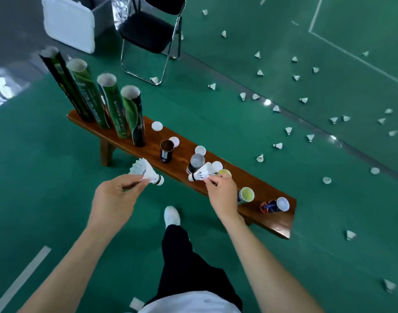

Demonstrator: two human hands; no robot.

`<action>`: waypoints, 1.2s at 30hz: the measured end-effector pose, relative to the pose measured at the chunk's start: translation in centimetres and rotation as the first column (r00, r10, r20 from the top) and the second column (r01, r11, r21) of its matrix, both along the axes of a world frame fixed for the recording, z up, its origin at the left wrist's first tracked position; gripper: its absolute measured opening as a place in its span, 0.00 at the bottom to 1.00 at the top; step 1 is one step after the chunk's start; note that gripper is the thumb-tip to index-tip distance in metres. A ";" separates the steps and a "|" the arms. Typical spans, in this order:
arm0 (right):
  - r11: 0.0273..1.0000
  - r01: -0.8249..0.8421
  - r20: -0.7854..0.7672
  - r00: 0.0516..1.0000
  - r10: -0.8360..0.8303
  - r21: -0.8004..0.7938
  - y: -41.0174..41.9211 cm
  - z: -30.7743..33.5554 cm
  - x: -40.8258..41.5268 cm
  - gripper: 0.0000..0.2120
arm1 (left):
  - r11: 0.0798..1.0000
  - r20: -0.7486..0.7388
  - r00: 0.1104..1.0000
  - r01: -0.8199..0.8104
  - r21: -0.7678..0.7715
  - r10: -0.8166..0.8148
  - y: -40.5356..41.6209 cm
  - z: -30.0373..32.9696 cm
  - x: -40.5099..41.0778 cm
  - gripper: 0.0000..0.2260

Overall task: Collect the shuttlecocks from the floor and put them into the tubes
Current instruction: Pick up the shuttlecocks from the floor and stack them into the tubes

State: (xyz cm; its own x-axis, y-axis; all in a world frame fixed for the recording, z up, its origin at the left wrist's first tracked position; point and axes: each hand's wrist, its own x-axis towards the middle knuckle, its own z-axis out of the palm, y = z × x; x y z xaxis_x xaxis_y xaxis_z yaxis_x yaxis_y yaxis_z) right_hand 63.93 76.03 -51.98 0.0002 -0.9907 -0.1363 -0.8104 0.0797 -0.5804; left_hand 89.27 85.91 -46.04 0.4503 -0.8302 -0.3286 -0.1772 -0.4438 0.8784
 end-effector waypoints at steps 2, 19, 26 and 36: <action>0.997 0.028 -0.088 0.996 -0.021 0.071 -5.1 -3.0 -0.6 0.13 | 0.999 0.046 0.999 0.003 0.040 -0.005 -3.7 -0.3 -0.5 0.04; 0.848 -0.090 -0.434 0.828 0.356 0.523 -18.9 -14.3 2.6 0.13 | 0.951 0.208 0.939 0.233 0.203 -0.274 -17.3 -1.4 -1.4 0.01; 0.846 -0.047 -0.262 0.940 0.217 0.531 -17.4 -14.4 0.7 0.16 | 0.864 0.182 0.856 0.435 0.256 -0.485 -22.5 -5.4 -3.6 0.06; 0.889 0.197 -0.124 0.979 -0.160 0.413 -15.1 -14.4 -1.3 0.10 | 0.647 0.195 0.624 0.674 0.357 -0.757 -29.6 -16.3 -10.1 0.09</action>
